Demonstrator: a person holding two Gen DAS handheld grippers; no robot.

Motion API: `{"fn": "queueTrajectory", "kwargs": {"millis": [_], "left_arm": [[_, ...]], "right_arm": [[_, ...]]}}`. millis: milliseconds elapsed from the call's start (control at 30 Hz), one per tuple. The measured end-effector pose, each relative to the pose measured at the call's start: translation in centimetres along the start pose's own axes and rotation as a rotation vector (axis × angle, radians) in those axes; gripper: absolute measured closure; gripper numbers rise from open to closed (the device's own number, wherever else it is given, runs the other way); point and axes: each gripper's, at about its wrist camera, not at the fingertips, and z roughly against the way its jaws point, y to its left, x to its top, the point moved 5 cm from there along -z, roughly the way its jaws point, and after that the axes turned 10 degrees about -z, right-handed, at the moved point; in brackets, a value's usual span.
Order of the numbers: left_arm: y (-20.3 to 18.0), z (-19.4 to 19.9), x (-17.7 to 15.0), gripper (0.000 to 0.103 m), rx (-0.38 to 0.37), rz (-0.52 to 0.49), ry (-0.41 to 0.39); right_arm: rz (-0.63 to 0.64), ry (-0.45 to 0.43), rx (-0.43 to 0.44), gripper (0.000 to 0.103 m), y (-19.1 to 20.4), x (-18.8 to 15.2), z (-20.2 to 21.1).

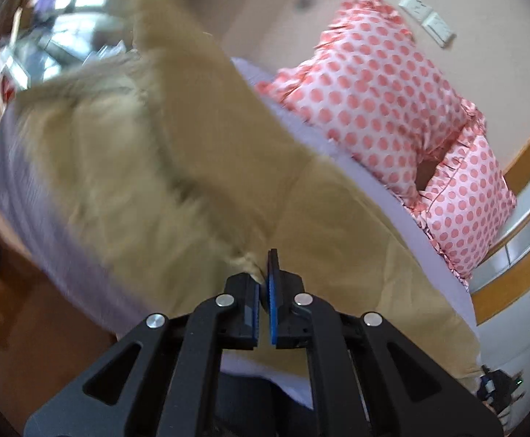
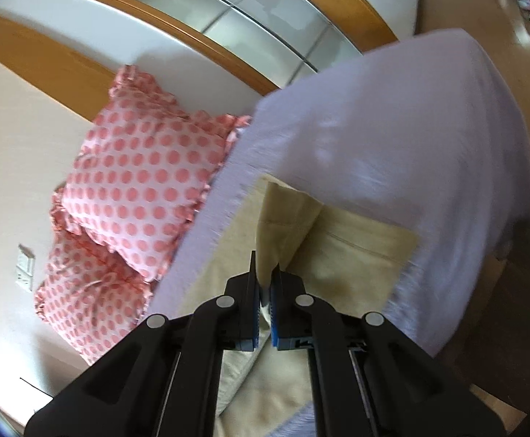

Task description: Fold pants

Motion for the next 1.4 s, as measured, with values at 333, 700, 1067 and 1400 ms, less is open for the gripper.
{"fn": "queueTrajectory", "kwargs": {"millis": [333,700,1067,1400], "left_arm": [[0.7,0.6,-2.0,0.099,-0.039,0.007,-0.039],[1.0,2.5,-2.5,0.087,-0.057,-0.053,-0.077],[3.6,5.0,-2.2,0.067,0.008,0.01,-0.168],[2.9,3.9,-2.3,0.06,-0.019,-0.008,-0.147]], "right_arm": [[0.008,-0.011,-0.03,0.099,-1.0,-0.2,1.2],[-0.011,-0.144,-0.137,0.066,-3.4,1.3,3.8],[0.066,-0.192,-0.19,0.063,-3.3,1.1,3.7],[0.349,-0.281,-0.343,0.061,-1.6,-1.9,3.0]]}}
